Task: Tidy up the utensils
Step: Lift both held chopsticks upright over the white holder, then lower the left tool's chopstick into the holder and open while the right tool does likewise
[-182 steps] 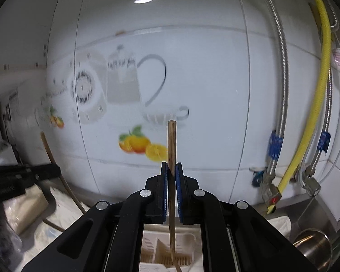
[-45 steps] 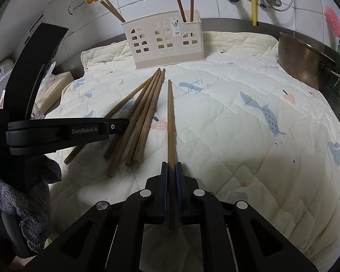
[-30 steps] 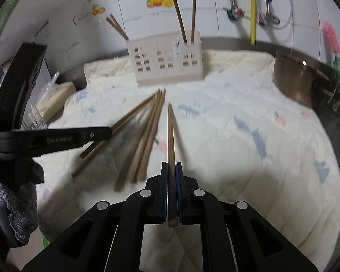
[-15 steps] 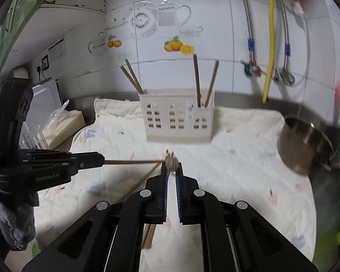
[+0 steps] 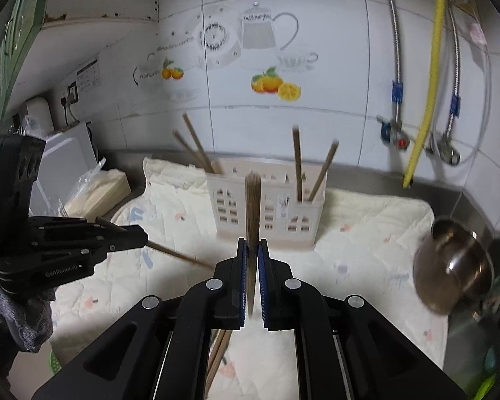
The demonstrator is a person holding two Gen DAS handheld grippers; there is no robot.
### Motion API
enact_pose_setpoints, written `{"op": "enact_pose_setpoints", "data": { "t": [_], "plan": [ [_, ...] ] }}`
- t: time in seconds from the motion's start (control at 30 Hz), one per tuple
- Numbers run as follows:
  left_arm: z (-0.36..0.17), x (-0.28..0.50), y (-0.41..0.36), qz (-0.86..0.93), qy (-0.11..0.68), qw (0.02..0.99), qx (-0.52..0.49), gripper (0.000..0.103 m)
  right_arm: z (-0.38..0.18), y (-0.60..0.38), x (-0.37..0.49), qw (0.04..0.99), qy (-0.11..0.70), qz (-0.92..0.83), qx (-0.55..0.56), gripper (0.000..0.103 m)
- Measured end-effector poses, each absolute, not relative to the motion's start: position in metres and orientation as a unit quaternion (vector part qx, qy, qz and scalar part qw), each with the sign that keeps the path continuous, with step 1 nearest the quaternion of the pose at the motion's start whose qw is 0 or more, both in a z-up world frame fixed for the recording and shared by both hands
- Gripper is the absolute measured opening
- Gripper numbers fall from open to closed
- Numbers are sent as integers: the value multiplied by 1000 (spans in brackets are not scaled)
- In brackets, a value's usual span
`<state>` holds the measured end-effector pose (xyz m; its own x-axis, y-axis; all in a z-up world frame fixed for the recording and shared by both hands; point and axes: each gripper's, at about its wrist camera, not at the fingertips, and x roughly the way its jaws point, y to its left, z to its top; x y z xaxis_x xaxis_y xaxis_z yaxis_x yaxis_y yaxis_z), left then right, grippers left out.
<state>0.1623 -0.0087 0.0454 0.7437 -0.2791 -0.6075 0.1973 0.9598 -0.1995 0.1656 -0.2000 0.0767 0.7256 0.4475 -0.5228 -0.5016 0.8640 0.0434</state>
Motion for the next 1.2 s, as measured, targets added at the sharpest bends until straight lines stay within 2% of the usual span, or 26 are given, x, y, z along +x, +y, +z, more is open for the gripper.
{"op": "enact_pose_setpoints", "data": {
  "t": [0.67,0.93,1.2],
  "plan": [
    [184,218,14,-105,220,969,-41,5,214,-189,244,956,156,250,-14,7],
    [183,255,30,-65,214,974,-43,5,228,-197,273,970,125,208,-6,7],
    [150,282,35,-59,250,965,-54,5,183,-199,312,969,167,182,-20,7]
  ]
}}
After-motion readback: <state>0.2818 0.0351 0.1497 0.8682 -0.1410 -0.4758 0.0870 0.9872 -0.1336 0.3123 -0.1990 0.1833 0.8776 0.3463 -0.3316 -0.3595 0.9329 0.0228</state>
